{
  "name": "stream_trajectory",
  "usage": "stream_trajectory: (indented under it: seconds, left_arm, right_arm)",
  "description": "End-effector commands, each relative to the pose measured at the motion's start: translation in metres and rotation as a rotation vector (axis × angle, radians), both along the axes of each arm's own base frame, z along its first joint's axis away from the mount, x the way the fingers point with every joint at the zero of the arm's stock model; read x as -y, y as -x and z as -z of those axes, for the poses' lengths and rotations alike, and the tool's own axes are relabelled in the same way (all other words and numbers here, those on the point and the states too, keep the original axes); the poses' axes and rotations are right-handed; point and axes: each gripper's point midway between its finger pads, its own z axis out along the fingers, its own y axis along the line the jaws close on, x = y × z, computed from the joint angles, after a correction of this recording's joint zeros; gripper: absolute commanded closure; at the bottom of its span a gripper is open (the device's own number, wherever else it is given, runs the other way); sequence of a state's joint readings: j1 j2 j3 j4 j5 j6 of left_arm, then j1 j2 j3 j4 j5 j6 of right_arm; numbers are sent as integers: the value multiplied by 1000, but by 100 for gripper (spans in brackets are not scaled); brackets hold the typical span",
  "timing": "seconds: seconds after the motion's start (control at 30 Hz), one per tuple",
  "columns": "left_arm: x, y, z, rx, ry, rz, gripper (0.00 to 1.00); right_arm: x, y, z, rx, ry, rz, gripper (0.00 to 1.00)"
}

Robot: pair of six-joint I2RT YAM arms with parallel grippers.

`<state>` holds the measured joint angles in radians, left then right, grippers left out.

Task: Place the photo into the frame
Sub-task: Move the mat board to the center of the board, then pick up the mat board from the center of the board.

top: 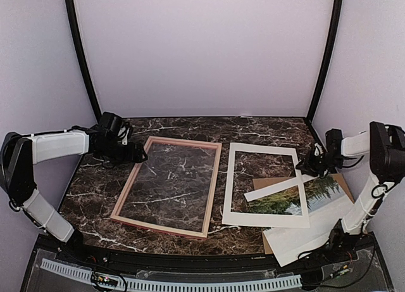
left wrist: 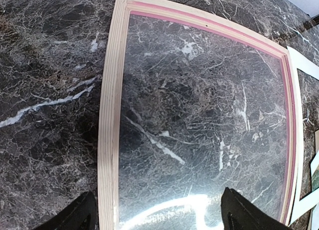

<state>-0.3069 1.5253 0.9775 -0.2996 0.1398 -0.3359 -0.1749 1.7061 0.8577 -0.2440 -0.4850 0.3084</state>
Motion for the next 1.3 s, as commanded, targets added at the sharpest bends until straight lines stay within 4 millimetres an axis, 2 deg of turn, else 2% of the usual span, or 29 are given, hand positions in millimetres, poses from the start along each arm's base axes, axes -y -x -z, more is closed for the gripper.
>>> stream_trajectory:
  seconds: [0.0,0.27,0.67,1.13,1.27]
  left_arm:
    - [0,1,-2,9,12,-9,11]
    - [2,0,-2,5,16,-5,11]
    - [5,-3,-1,-1,31,3,11]
    - [5,-1,5,-14,23,0,11]
    - [4,-1,7,-20,22,-1,11]
  right_arm:
    - [-19,8,4,0,-108,-58,71]
    - [-35,15,7,11,-208,-93,77]
    - [-47,21,13,8,-283,-128,80]
    - [-72,22,0,43,-329,-228,85]
    - [-75,21,-4,54,-337,-239,91]
